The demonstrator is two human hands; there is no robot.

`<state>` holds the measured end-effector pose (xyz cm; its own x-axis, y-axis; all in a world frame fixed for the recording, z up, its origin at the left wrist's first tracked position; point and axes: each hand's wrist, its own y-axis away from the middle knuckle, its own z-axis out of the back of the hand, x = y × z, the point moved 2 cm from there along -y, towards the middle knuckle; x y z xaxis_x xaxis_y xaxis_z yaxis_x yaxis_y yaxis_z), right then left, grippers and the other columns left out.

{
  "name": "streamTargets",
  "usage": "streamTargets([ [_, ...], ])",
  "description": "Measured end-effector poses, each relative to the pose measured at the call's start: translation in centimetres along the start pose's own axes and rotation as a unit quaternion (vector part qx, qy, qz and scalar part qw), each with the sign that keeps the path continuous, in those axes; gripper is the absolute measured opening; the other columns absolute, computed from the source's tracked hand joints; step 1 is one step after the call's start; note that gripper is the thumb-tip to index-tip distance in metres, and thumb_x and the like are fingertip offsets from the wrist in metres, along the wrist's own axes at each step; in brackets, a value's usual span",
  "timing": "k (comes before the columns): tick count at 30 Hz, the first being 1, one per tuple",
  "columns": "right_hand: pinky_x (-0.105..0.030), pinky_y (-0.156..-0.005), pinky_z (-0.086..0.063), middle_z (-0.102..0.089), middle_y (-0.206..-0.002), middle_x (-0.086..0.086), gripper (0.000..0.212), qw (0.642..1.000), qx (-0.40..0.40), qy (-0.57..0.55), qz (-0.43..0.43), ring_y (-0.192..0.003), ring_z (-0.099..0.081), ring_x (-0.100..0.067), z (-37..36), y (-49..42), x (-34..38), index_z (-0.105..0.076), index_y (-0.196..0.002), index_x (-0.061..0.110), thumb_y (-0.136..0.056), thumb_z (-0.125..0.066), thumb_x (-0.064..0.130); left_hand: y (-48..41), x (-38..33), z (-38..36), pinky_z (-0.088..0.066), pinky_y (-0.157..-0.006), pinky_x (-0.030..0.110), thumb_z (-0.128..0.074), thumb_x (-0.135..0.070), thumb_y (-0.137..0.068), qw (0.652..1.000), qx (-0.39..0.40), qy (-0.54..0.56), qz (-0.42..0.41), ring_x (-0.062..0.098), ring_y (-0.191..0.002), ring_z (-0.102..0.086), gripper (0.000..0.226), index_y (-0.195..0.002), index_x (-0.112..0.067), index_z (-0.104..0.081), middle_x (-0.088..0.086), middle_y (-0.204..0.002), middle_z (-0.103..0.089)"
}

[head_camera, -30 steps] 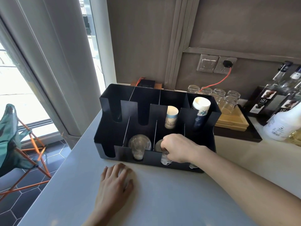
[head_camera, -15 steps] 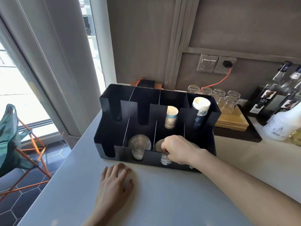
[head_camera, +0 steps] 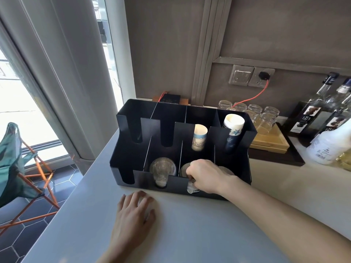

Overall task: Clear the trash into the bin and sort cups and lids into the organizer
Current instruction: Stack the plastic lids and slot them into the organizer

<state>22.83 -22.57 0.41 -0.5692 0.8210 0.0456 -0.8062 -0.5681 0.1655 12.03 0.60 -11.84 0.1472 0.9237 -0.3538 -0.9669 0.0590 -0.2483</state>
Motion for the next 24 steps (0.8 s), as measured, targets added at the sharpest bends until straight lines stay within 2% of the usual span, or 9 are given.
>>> streamTargets([
  [2, -0.038, -0.07, -0.053, -0.064, -0.09, -0.007, 0.011, 1.0, -0.003, 0.0, 0.0, -0.082, -0.061, -0.028, 0.4, 0.2, 0.0, -0.071, -0.087, 0.01, -0.08, -0.064, 0.01, 0.0, 0.1, -0.1, -0.046, -0.099, 0.051, -0.053, -0.041, -0.08, 1.0, 0.003, -0.004, 0.001, 0.026, -0.104, -0.049, 0.028, -0.105, -0.031, -0.063, -0.005, -0.114, -0.06],
  [4, -0.037, -0.066, -0.05, -0.061, -0.088, -0.005, 0.006, 1.0, -0.007, 0.002, 0.003, -0.082, -0.061, -0.027, 0.8, 0.5, 0.2, -0.069, -0.085, 0.011, -0.08, -0.066, 0.012, 0.0, 0.2, -0.2, -0.046, -0.098, 0.049, -0.054, -0.041, -0.08, 1.0, 0.004, -0.009, 0.0, 0.027, -0.103, -0.051, 0.029, -0.105, -0.03, -0.064, -0.004, -0.113, -0.06],
  [6, -0.033, -0.061, -0.04, -0.053, -0.084, 0.001, 0.007, 1.0, -0.02, -0.006, 0.006, -0.077, -0.055, -0.024, 1.1, 0.7, 0.3, -0.061, -0.08, 0.014, -0.081, -0.068, 0.014, -0.1, 0.2, -0.3, -0.046, -0.097, 0.049, -0.055, -0.041, -0.08, 1.0, 0.001, -0.012, -0.001, 0.028, -0.102, -0.052, 0.029, -0.105, -0.029, -0.065, -0.003, -0.112, -0.06],
  [8, -0.03, -0.063, -0.033, -0.046, -0.084, 0.003, 0.013, 0.999, -0.029, -0.024, 0.006, -0.077, -0.046, -0.02, 1.3, 0.9, 0.3, -0.056, -0.081, 0.021, -0.082, -0.068, 0.016, -0.1, 0.2, -0.3, -0.046, -0.097, 0.049, -0.055, -0.041, -0.08, 1.0, -0.002, -0.014, -0.003, 0.028, -0.101, -0.052, 0.029, -0.105, -0.029, -0.065, -0.004, -0.111, -0.06],
  [10, -0.033, -0.065, -0.038, -0.048, -0.09, 0.001, 0.012, 0.999, -0.034, -0.028, 0.004, -0.083, -0.046, -0.02, 1.5, 1.1, 0.3, -0.061, -0.091, 0.017, -0.082, -0.068, 0.018, -0.1, 0.2, -0.3, -0.045, -0.097, 0.048, -0.055, -0.041, -0.079, 1.0, -0.003, -0.014, -0.005, 0.027, -0.101, -0.052, 0.03, -0.105, -0.029, -0.065, -0.004, -0.111, -0.06],
  [12, -0.038, -0.072, -0.048, -0.052, -0.097, -0.001, 0.021, 0.999, -0.029, -0.029, -0.002, -0.09, -0.05, -0.023, 1.7, 1.1, 0.3, -0.065, -0.1, 0.014, -0.081, -0.07, 0.023, 0.0, 0.2, -0.3, -0.044, -0.098, 0.046, -0.054, -0.041, -0.079, 1.0, -0.003, -0.014, -0.007, 0.026, -0.102, -0.052, 0.03, -0.105, -0.03, -0.065, -0.004, -0.111, -0.06],
  [14, -0.04, -0.075, -0.051, -0.053, -0.1, -0.001, 0.026, 0.999, -0.024, -0.027, -0.008, -0.093, -0.051, -0.023, 1.9, 1.1, 0.2, -0.065, -0.103, 0.014, -0.08, -0.071, 0.025, -0.1, 0.3, -0.3, -0.044, -0.098, 0.046, -0.054, -0.041, -0.08, 1.0, -0.002, -0.013, -0.008, 0.026, -0.102, -0.052, 0.031, -0.106, -0.03, -0.065, -0.005, -0.112, -0.059],
  [19, -0.036, -0.07, -0.044, -0.048, -0.095, 0.0, 0.018, 1.0, -0.012, -0.007, -0.011, -0.088, -0.045, -0.021, 1.9, 0.9, 0.1, -0.064, -0.097, 0.014, -0.083, -0.071, 0.023, 0.0, 0.4, -0.5, -0.045, -0.097, 0.047, -0.055, -0.041, -0.079, 1.0, -0.001, -0.015, -0.009, 0.027, -0.102, -0.051, 0.03, -0.106, -0.03, -0.064, -0.004, -0.112, -0.059],
  [24, -0.032, -0.067, -0.036, -0.045, -0.091, 0.001, 0.011, 1.0, -0.012, 0.001, -0.001, -0.089, -0.051, -0.024, 1.7, 0.4, 0.1, -0.066, -0.097, 0.012, -0.086, -0.066, 0.012, -0.1, 0.5, -0.6, -0.043, -0.097, 0.045, -0.057, -0.04, -0.079, 1.0, -0.008, -0.015, -0.012, 0.027, -0.102, -0.051, 0.029, -0.105, -0.03, -0.063, -0.003, -0.112, -0.059],
])
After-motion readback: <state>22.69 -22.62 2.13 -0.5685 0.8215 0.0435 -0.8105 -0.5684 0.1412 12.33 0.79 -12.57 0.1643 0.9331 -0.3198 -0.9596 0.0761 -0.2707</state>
